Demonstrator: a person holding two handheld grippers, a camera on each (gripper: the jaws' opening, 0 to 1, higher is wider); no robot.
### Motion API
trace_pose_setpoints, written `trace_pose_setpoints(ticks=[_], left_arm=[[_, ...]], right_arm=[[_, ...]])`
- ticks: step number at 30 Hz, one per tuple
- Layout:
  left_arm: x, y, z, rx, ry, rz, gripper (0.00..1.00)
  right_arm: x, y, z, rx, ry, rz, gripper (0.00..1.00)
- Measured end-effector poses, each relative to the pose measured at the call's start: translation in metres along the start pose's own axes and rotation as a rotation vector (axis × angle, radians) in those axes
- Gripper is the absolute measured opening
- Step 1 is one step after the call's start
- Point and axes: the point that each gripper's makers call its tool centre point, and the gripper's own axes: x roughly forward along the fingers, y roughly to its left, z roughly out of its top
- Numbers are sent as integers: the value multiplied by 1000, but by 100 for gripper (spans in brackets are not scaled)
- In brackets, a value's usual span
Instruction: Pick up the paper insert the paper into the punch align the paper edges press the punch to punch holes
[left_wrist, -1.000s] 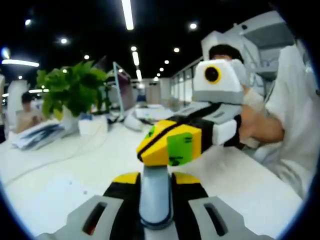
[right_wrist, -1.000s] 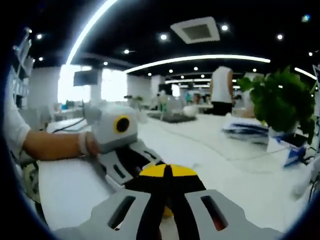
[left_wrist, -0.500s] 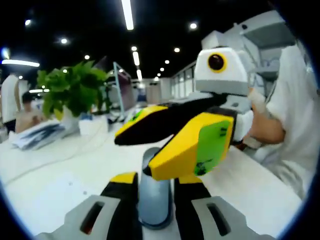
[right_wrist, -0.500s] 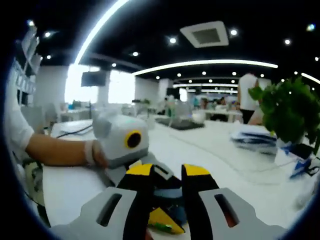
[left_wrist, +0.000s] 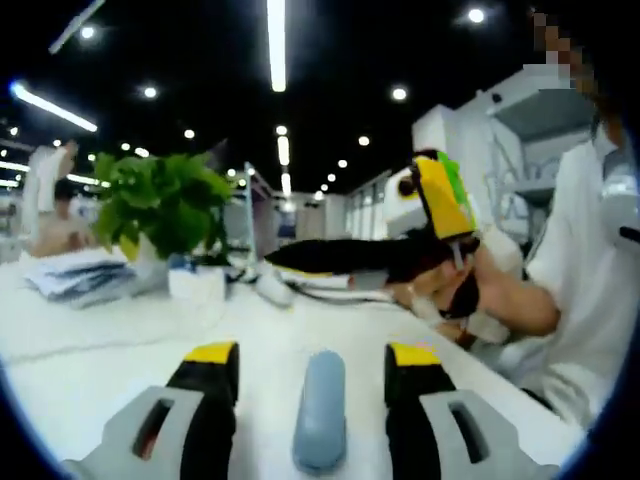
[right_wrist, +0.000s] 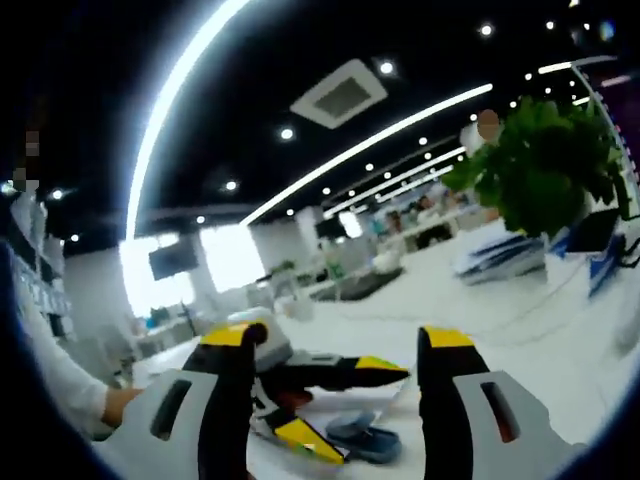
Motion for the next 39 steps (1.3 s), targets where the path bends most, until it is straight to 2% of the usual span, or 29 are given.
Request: trace_pose_setpoints(ticks=[2, 4, 6, 7, 8, 9, 10, 11, 12, 13, 14, 15, 16, 19, 20, 23, 24, 26, 30, 33, 34, 36, 39], left_arm=[[-4, 3, 5, -8, -16, 9, 63], [-8, 5, 11, -2, -25, 19, 63], [-10, 6, 17, -5, -33, 24, 59], [-11, 3, 19, -16, -34, 13, 53], [-13, 0, 23, -17, -42, 3, 50], [-16, -5, 27, -15, -57, -10, 48], [-17, -14, 33, -9, -77, -26, 48], [-20, -18, 38, -1, -85, -35, 50], [-24, -21, 44, 10, -90, -27, 52], [-26, -22, 47, 18, -97, -22, 53], [-33, -21, 53, 59, -101, 9, 53], [-36, -21, 53, 81, -87, 27, 53], [-43, -23, 51, 107, -59, 47, 55], [-64, -41, 47, 122, -30, 71, 64], [-75, -47, 43, 124, -12, 86, 63], [-100, -59, 31, 142, 54, 140, 65], [-106, -61, 29, 153, 66, 146, 64], [-117, -69, 26, 159, 78, 163, 65], [-146, -78, 17, 105, 81, 241, 68], [-165, -77, 7, 75, 106, 307, 71], [-170, -79, 5, 70, 109, 317, 72], [-184, -76, 1, 49, 116, 375, 75], [-203, -78, -2, 51, 118, 428, 76]], right_arm=[[-11, -9, 1, -23, 11, -59, 73], [-20, -13, 7, -14, -7, -62, 76], [-28, -17, 11, 5, -16, -71, 72], [-34, -17, 13, 13, -16, -72, 64], [-39, -13, 18, 16, -36, -50, 57], [-43, -6, 29, -16, -88, -19, 57], [-47, -3, 35, -35, -128, -11, 61], [-49, -4, 37, -44, -139, -22, 67], [-51, -3, 36, -53, -127, -29, 69], [-52, -3, 33, -54, -105, -32, 65], [-53, -3, 29, -52, -71, -32, 61], [-56, -2, 21, -74, -10, -32, 57], [-57, -1, 13, -85, 43, -37, 51], [-59, 5, 9, -164, 53, -39, 51], [-61, 6, 1, -164, 89, -46, 50], [-65, 9, -8, -211, 118, -63, 50], [-67, 10, -14, -234, 149, -60, 51], [-68, 13, -21, -234, 170, -63, 54], [-69, 21, -31, -194, 180, -39, 58], [-73, 21, -41, -243, 223, -54, 56], [-75, 20, -41, -248, 225, -62, 56], [-83, 18, -43, -309, 252, -58, 55], [-95, 14, -39, -319, 250, -80, 55]])
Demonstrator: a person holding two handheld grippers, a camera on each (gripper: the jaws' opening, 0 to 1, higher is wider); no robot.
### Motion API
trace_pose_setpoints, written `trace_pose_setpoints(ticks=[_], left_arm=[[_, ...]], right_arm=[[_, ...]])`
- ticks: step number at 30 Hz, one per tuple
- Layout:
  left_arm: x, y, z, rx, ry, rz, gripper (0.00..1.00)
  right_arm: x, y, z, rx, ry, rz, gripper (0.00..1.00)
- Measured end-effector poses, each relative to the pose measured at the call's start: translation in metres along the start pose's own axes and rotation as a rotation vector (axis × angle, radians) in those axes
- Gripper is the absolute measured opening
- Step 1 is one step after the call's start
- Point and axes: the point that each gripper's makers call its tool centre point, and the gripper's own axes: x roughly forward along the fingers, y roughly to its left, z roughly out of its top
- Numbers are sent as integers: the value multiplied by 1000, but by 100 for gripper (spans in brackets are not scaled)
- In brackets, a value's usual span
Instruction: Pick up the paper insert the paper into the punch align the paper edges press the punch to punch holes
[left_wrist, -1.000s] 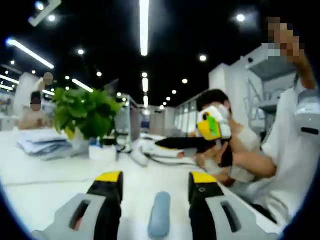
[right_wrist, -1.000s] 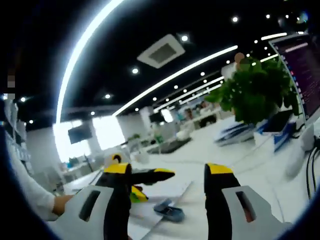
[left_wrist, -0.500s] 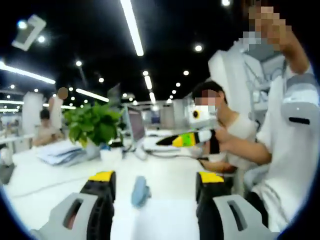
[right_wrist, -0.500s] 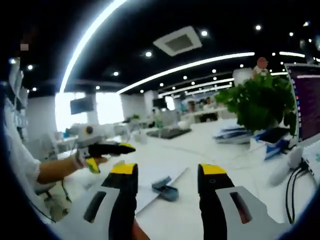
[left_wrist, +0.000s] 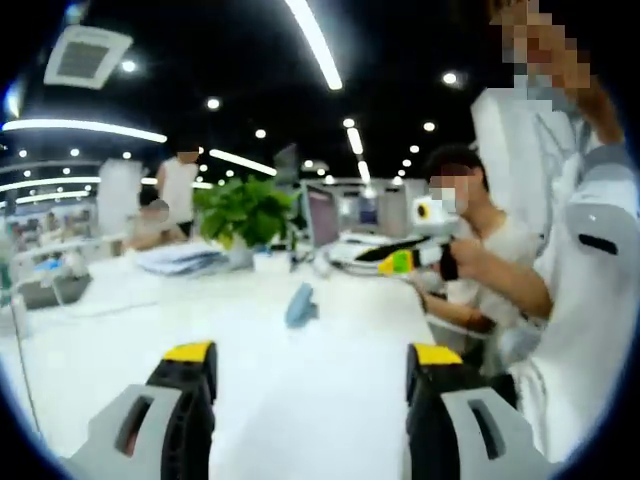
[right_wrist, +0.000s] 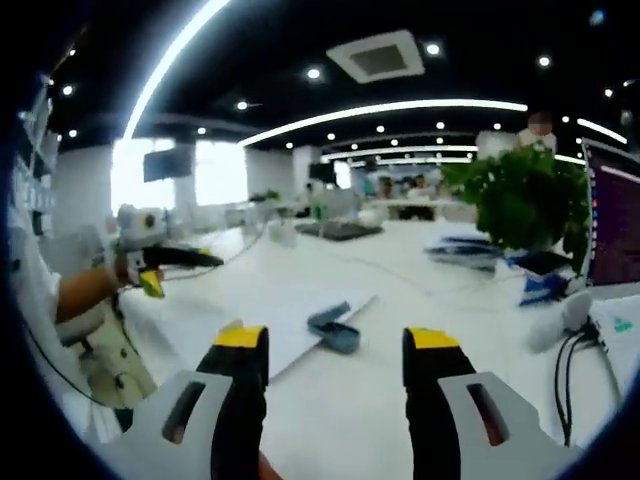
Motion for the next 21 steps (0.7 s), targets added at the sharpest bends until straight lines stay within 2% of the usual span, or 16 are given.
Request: trace_pose_setpoints(ticks=[2, 5, 10, 16, 21], left_arm=[[-10, 2, -3, -1, 2, 32, 76], [-20, 6, -9, -22, 14, 85, 75], [-30, 19, -25, -37, 56, 183, 76], [-40, 13, -27, -71, 39, 203, 72], [-18, 7, -26, -66, 37, 143, 71]], right_arm=[[-9, -10, 0, 44, 0, -44, 52], [-18, -18, -3, -20, 4, -84, 55], [-27, -19, -13, -22, 42, -112, 55], [-35, -17, -17, -31, 48, -97, 54], [-29, -23, -23, 4, 45, -90, 53]])
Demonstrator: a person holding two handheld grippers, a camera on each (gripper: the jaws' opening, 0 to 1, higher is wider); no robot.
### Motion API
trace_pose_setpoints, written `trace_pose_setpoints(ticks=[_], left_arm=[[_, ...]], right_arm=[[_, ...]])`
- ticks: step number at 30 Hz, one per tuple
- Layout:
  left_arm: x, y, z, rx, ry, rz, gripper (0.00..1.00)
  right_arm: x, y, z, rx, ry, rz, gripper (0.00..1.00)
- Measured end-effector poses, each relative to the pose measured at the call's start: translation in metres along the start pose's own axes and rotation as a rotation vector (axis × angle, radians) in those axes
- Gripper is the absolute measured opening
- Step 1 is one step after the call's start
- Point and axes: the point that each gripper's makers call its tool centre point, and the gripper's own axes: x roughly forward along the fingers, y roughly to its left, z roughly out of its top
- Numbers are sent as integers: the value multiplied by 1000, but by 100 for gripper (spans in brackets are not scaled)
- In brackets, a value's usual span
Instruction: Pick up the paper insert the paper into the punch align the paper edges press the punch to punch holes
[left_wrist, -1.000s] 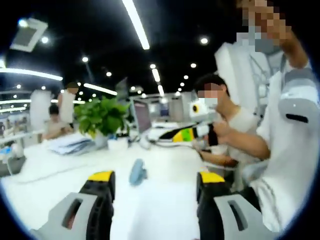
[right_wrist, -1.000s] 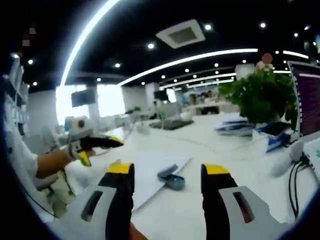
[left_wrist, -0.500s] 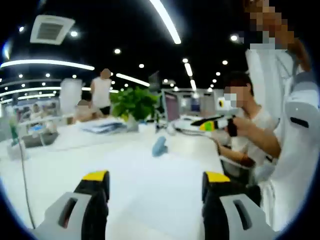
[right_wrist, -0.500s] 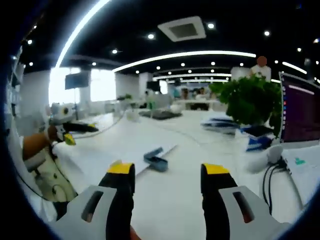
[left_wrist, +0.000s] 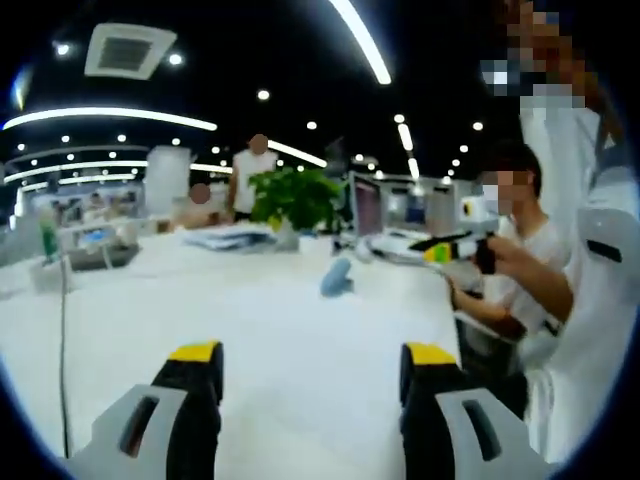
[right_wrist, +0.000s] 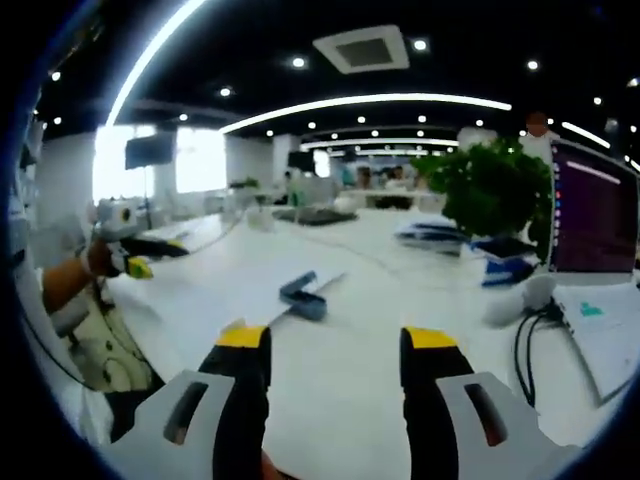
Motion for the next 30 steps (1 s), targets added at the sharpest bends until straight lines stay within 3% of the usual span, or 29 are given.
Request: trace_pose_setpoints(ticks=[8, 16, 25, 30], left_arm=[[52, -19, -12, 17, 50, -131, 70], [91, -8, -11, 29, 71, -197, 70], [97, -12, -33, 27, 133, -222, 70], [100, -9, -32, 91, 123, -200, 69]], right_arm=[[3, -3, -10, 12, 21, 0, 53], [8, -9, -16, 34, 26, -7, 52], [16, -5, -20, 13, 37, 29, 50], [32, -2, -21, -21, 55, 93, 47]])
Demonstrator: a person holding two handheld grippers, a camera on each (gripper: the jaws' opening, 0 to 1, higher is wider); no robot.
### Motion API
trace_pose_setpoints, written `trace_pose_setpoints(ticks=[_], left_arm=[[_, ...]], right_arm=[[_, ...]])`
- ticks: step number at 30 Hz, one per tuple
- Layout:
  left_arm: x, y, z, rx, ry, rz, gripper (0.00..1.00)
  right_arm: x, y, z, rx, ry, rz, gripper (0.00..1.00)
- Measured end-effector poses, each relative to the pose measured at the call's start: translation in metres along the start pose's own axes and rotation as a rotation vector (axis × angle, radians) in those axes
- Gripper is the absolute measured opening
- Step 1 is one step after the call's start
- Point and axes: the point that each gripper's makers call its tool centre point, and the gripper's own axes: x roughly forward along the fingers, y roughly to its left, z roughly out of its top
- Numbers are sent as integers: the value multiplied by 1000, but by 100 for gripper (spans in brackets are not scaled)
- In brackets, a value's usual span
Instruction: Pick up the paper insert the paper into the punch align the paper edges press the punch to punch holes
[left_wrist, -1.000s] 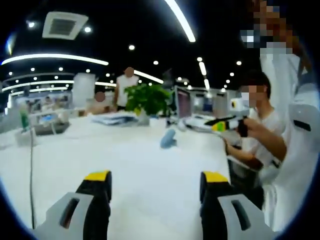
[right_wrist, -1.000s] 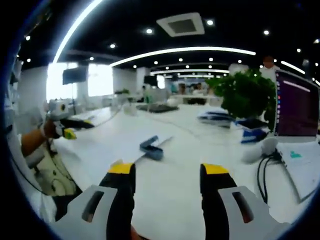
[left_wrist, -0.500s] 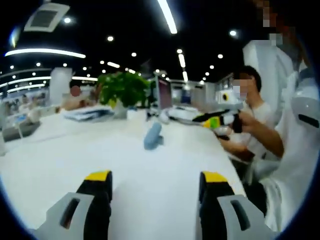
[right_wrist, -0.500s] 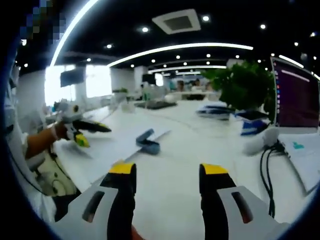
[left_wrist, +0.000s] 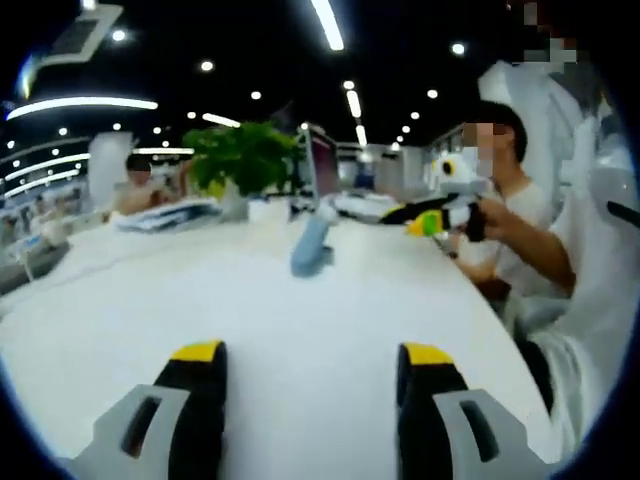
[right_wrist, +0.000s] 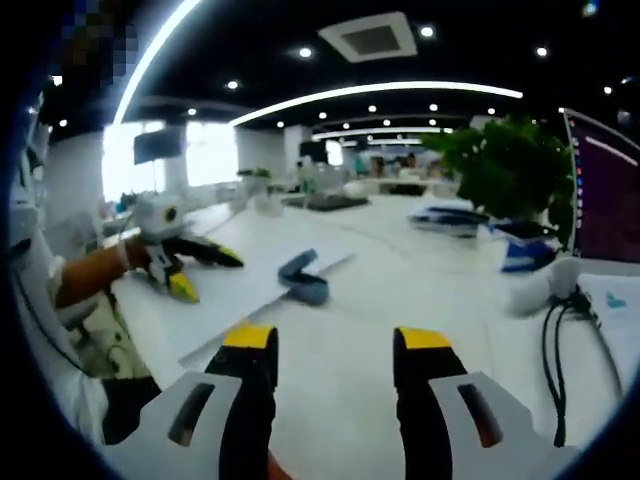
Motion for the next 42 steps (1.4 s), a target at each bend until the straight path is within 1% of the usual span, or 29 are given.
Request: trace_pose_setpoints(ticks=[7, 11, 12, 14, 16, 17, 20, 21, 23, 26, 28, 30, 32, 36, 37, 38, 42], left_arm=[[-3, -1, 1, -5, -12, 3, 69], [-4, -3, 1, -6, -13, 2, 69], [-5, -3, 1, -6, -13, 2, 69], [-4, -4, 2, -7, -14, 2, 69], [-5, -5, 2, -7, -15, 2, 69], [-5, -6, 2, -8, -15, 1, 69], [-5, -6, 2, -8, -16, 0, 69], [-5, -6, 2, -8, -16, 0, 69], [-5, -6, 2, -8, -16, 0, 69], [-4, -5, 2, -8, -16, -3, 69], [-3, -4, 2, -8, -16, -3, 69], [-3, -5, 1, -7, -15, -8, 69], [-3, -5, 1, -6, -15, -10, 69], [-2, -5, 1, -6, -15, -11, 69], [-2, -5, 1, -6, -15, -11, 69], [-2, -5, 1, -6, -15, -11, 69], [-1, -5, 1, -6, -15, -10, 69]], right_arm=[[24, 0, 9, -61, 23, 67, 47], [40, 5, 6, -77, 34, 152, 47], [47, 6, 4, -104, 56, 188, 47], [57, 10, -2, -190, 86, 265, 47], [66, 6, -7, -246, 113, 285, 47], [72, 7, -11, -263, 126, 318, 48], [82, 12, -10, -243, 109, 394, 48], [84, 16, -9, -230, 98, 435, 48], [88, 20, -10, -213, 103, 495, 48], [97, 19, -11, -227, 102, 516, 48], [100, 20, -10, -212, 95, 552, 48], [105, 16, -7, -190, 89, 569, 46], [109, 14, -6, -193, 88, 580, 43], [109, 20, -5, -229, 72, 636, 32], [109, 23, -4, -235, 67, 655, 26], [107, 27, -5, -244, 63, 673, 25], [104, 27, -7, -227, 73, 683, 23]])
